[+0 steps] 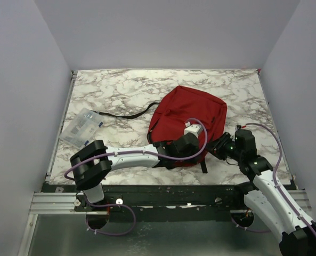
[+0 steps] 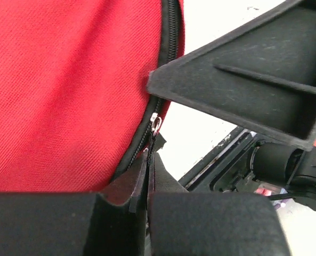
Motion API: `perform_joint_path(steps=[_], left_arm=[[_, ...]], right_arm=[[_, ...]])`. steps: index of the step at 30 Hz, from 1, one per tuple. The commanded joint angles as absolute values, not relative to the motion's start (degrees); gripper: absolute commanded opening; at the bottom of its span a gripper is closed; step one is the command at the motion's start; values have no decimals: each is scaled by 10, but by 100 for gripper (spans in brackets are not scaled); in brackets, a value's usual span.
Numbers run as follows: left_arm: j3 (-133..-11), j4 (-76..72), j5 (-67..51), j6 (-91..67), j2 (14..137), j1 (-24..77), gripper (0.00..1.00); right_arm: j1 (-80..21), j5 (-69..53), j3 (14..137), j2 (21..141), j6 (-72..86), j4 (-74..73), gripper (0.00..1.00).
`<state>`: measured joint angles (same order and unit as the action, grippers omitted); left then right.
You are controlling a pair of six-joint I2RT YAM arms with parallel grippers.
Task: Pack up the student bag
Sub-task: Zip the student bag at the center of the board.
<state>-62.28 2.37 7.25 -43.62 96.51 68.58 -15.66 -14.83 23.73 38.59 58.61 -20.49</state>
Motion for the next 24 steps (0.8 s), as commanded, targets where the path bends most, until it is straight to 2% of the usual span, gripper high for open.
perform_joint_path(steps=[1,14,16,18,19,20,24], left_arm=[[-642,60,73,-423,972,682,0],[-648,44,-52,-389,968,684,0],[-639,49,-46,-406,968,684,0],[-626,54,-21,-417,965,683,0],[-627,79,-6,-422,964,682,0],[-633,109,25,-427,963,680,0],[-604,182,84,-431,927,675,0]], right_arm=[[-157,-141,232,381,589,-224,33],[-157,-174,201,401,627,-154,47],[-157,-147,197,397,637,-166,39],[-157,-121,187,385,649,-161,21],[-157,-98,189,377,650,-170,7],[-157,-76,194,370,650,-183,1],[-156,-4,241,373,605,-247,0]])
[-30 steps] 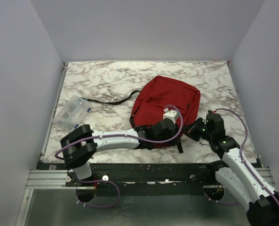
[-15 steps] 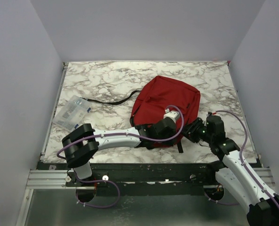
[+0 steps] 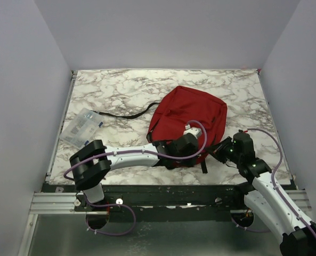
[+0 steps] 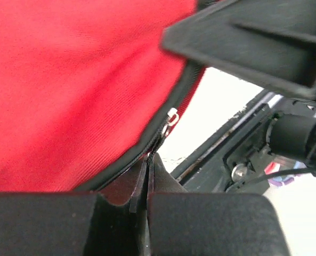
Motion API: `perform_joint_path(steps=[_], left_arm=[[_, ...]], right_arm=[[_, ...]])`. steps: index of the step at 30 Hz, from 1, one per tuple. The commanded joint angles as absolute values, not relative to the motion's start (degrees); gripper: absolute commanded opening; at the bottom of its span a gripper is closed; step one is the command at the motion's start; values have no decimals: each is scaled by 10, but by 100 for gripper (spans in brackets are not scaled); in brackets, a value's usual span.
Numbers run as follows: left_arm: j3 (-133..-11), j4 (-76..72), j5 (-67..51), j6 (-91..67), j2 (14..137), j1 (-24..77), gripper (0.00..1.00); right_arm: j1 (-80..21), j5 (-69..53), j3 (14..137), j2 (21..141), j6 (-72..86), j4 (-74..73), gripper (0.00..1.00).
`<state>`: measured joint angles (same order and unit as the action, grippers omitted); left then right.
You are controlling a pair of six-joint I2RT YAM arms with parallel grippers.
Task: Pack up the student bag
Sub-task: Zip the student bag at the center of the board.
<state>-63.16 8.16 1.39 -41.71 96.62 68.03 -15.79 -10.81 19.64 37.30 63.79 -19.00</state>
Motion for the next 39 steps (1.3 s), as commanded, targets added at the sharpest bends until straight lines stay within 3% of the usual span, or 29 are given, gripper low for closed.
perform_joint_path(steps=[1,6,13,14,16,20,24,31,37,39], left_arm=[[-585,188,91,-430,912,671,0],[-500,197,88,-412,823,640,0],[-483,146,-29,-388,794,614,0],[-492,132,-65,-390,800,613,0],[-516,99,-129,-397,822,613,0],[-567,40,-232,-428,894,615,0],[-607,-30,-311,-454,960,627,0],[-661,-39,-340,-459,1001,643,0],[-650,-41,-336,-460,996,649,0],[-639,-42,-326,-457,993,650,0]], right_arm=[[-157,31,258,384,592,-278,0],[-156,88,285,402,540,-319,0],[-154,81,313,451,499,-306,1],[-154,66,326,481,500,-318,8],[-154,8,361,527,489,-351,34],[-154,-62,384,516,510,-421,46],[-154,-94,348,424,575,-466,48],[-155,-161,280,330,667,-473,50],[-155,-137,270,339,688,-458,50],[-155,-106,275,343,709,-459,43]])
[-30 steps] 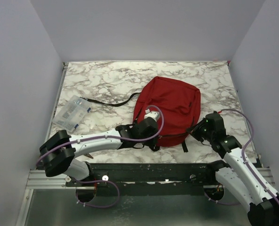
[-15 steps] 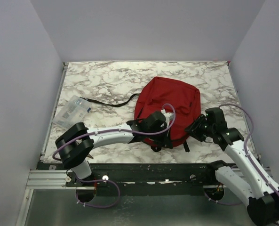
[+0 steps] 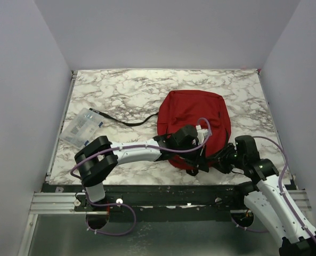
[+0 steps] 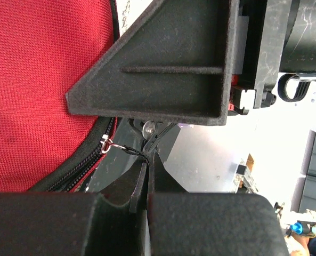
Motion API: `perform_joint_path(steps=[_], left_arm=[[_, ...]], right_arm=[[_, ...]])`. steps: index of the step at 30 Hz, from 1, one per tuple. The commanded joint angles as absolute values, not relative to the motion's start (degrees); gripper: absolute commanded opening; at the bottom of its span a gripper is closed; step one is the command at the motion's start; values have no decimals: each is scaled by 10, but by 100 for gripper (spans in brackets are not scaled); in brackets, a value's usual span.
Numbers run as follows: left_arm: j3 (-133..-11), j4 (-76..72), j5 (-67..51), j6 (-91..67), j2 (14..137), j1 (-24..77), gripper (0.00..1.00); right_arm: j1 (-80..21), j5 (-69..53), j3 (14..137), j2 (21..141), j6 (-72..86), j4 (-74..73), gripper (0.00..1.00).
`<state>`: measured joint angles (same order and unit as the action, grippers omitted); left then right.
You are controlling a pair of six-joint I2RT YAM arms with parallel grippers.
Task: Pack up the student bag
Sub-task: Zip the student bag at the center of the board.
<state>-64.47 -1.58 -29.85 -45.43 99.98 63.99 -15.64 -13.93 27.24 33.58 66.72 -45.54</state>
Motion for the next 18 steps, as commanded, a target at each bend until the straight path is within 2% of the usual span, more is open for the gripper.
perform_joint_path(steps=[1,4,5,8,12,15,18], left_arm=[[-631,-41,-321,-457,992,649,0],[-592,-42,-295,-457,971,645,0],[-572,-42,-284,-454,959,639,0],[-497,-38,-275,-438,908,593,0],[-407,-5,-283,-376,810,463,0],[-437,92,-268,-309,804,419,0],[-456,109,-232,-296,808,415,0]], right_arm=[[-155,-84,277,343,718,-460,37],[-154,-6,287,332,743,-469,18],[-154,34,288,329,742,-463,2],[-154,107,304,325,731,-473,0],[-154,147,329,349,697,-469,0],[-154,162,351,368,665,-463,0],[-153,198,374,371,649,-471,0]])
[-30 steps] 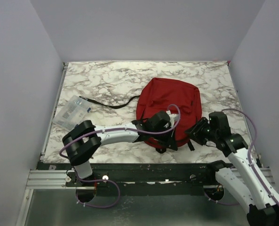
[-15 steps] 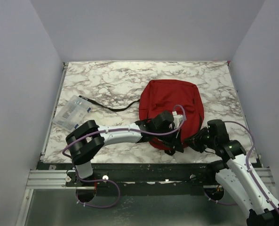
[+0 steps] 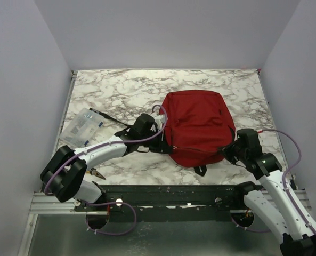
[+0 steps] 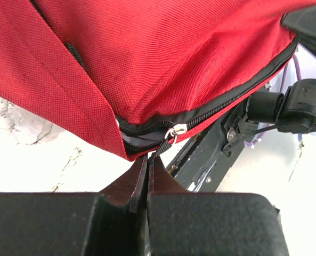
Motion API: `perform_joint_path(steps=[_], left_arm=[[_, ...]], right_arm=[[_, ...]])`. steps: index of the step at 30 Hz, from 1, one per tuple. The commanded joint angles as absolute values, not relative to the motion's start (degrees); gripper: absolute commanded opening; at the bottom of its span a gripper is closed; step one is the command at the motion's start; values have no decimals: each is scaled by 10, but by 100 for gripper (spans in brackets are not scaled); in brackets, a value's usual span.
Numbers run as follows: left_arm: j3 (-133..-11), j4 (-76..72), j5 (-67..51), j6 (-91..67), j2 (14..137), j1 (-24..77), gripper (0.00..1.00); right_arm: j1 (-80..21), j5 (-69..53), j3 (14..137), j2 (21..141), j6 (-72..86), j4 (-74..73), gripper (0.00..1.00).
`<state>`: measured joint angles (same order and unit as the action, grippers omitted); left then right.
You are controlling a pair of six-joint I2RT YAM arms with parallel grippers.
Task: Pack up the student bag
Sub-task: Zip the student bag at the center of the board.
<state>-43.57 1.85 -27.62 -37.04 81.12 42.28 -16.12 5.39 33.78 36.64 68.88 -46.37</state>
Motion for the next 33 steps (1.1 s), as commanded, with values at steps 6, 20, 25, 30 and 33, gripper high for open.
perform_joint_path(steps=[6,20,25,30,33], left_arm=[[-463,110,-248,-303,839,377,0],[-474,-25,-367,-409,893,492,0],[-485,-45,-370,-428,912,514,0],[-492,-48,-375,-433,913,524,0],[-486,-47,-371,-433,907,525,0]], right_arm=[[-153,253,413,371,633,-505,0],[-153,8,411,370,511,-525,59],[-153,-102,356,357,564,-523,62],[-153,-103,321,348,594,-504,62],[-153,-100,312,352,610,-496,62]])
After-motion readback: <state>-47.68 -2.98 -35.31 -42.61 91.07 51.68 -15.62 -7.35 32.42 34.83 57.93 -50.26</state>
